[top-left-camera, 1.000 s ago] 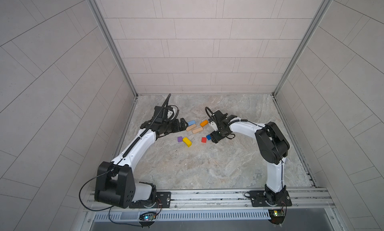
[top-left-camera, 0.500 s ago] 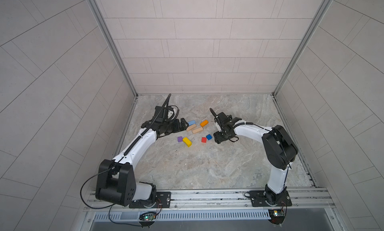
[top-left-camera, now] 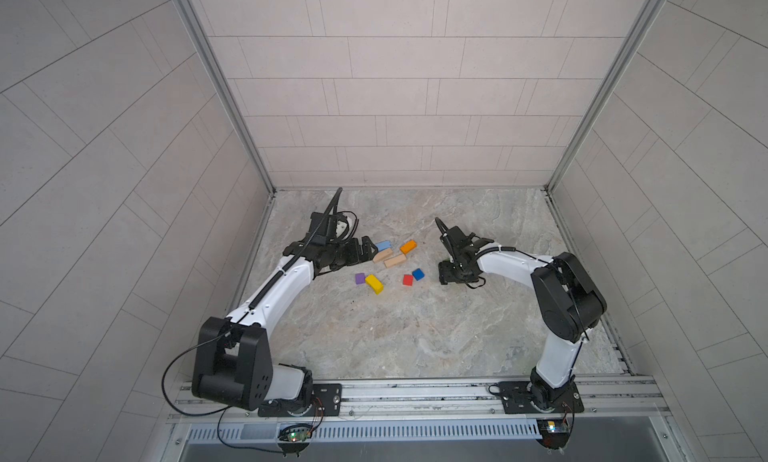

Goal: Build the wood block tower
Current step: 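Close the right gripper on the wood block and lift it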

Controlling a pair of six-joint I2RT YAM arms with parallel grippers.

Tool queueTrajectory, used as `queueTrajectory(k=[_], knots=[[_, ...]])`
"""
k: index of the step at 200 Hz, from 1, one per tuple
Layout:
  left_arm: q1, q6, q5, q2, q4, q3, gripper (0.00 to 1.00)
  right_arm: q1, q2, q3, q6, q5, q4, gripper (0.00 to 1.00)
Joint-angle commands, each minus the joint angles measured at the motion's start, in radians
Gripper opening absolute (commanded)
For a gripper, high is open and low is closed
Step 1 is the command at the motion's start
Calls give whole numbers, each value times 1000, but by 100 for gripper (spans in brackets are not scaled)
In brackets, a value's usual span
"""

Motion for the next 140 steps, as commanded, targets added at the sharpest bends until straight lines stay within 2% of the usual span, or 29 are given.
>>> queueTrajectory(k=[1, 79, 140], knots=[[-5, 3, -1, -15, 2, -4, 100, -10, 39, 36, 34, 9, 4, 50], [-5, 14, -15, -28, -12, -4, 100, -34, 147, 169, 55, 59, -30, 50], [-5, 14, -16, -28, -14, -1, 100, -38, 86, 123, 85, 66, -59, 51]])
